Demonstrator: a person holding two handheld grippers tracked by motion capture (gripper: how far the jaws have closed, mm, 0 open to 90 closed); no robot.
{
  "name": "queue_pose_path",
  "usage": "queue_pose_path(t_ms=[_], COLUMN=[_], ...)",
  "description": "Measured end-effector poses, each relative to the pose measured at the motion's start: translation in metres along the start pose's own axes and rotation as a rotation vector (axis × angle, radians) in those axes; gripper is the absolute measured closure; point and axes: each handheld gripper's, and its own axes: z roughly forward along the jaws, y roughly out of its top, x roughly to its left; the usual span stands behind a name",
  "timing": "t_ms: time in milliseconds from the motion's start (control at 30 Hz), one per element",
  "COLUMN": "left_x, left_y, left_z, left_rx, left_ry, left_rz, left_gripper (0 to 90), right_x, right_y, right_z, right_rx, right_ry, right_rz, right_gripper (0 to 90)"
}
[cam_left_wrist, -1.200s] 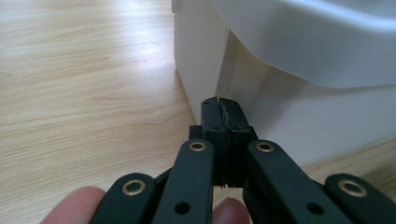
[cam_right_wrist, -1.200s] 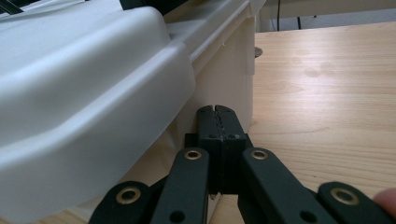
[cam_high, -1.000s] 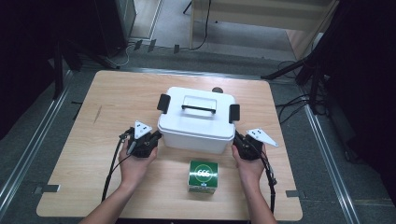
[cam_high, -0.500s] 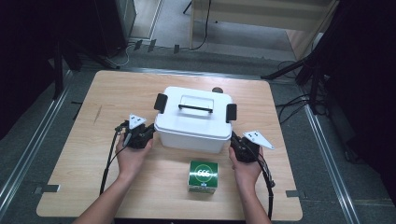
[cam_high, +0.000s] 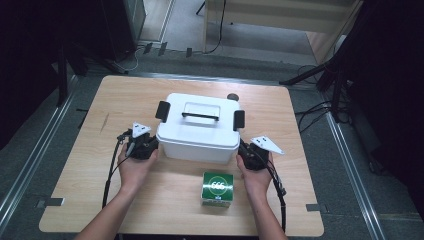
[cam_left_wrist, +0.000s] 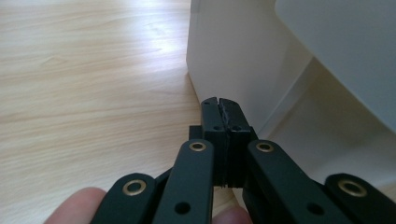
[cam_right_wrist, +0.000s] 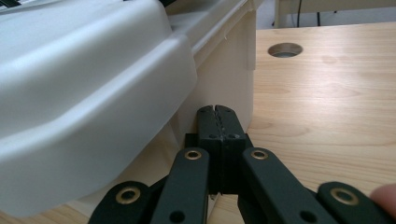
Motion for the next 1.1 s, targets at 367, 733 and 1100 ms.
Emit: queue_pose_path(t_ms=[367,733,1100], left_x=[0.014,0.011,-0.013], left_y=[-0.008,-0.02,-0.051], left_z=[-0.016,-0.043,-0.066], left_rx=[-0.005,-0.05,-0.006], left_ry=[0.052,0.098,0.061], left_rz=[-0.044,-0.043,0.03], left_gripper=[90.0,90.0,90.0], right_x=[0.015,0.006,-0.013], right_y=[0.008,0.009,-0.025], right_z=[0.023,0.008,-0.045], right_rx=[0.032,0.034,0.077], right_ry=[0.048,0.008,-0.017], right_rz=[-0.055,-0.077,-0.062], right_gripper=[90.0,90.0,90.0])
